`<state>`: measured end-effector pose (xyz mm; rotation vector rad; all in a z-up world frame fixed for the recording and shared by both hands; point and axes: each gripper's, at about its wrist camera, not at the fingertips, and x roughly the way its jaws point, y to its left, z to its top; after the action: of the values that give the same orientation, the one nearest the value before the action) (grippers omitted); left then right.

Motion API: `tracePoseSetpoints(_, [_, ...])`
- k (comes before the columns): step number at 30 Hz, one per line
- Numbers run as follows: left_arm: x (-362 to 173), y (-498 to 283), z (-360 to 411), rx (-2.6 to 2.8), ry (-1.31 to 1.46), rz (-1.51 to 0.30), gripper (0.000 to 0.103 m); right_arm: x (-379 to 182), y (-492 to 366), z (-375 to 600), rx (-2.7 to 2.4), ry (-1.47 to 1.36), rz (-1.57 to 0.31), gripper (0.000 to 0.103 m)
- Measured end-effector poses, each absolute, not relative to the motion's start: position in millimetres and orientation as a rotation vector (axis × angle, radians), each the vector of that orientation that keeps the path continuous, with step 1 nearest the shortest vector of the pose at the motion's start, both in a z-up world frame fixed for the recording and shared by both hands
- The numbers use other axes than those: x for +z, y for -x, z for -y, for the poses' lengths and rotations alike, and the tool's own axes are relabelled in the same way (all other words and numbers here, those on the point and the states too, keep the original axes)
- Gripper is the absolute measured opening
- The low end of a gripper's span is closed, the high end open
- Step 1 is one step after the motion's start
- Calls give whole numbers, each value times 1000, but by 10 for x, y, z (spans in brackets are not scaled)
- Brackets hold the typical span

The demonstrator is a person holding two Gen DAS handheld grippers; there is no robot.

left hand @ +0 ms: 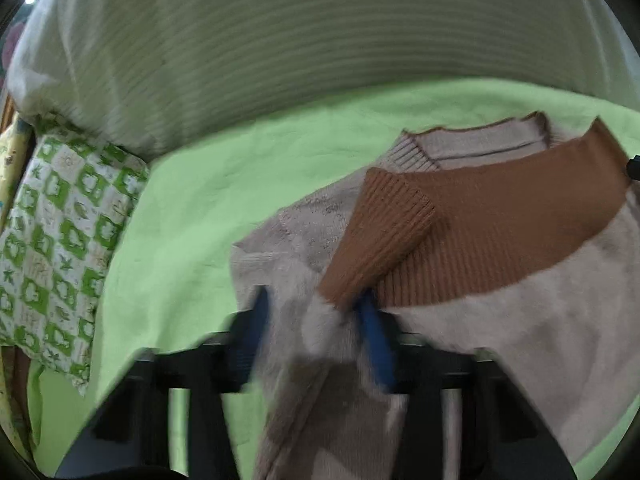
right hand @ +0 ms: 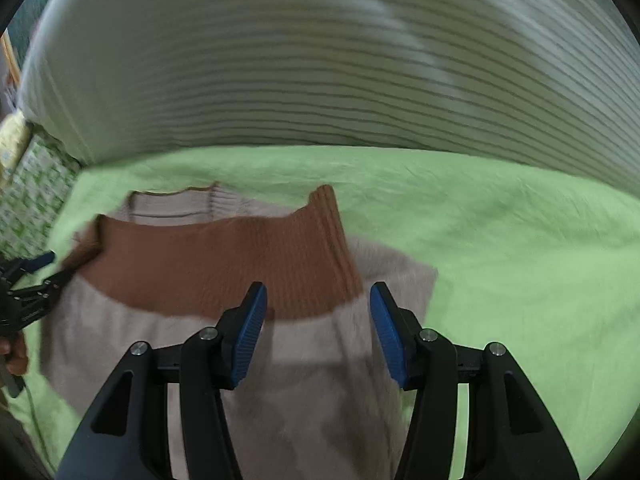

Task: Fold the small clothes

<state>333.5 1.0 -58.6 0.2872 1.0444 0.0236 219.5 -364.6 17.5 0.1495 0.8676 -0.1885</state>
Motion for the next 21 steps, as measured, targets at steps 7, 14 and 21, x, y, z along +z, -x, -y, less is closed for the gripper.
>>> tracePoseSetpoints(7, [-443,-3448,-241,5,-151,-985,7,225,-2283,3744,-152,-212,-774,9])
tracePoseSetpoints(14, [-667,-3652,-461,53,-52,-1024,10,24,-2314,4091,-259,-361,-782,9])
tracePoseSetpoints(21, [-351,-3526,-707,93,52,-976,47,160,-2125,4036,-353,-336,-731,46])
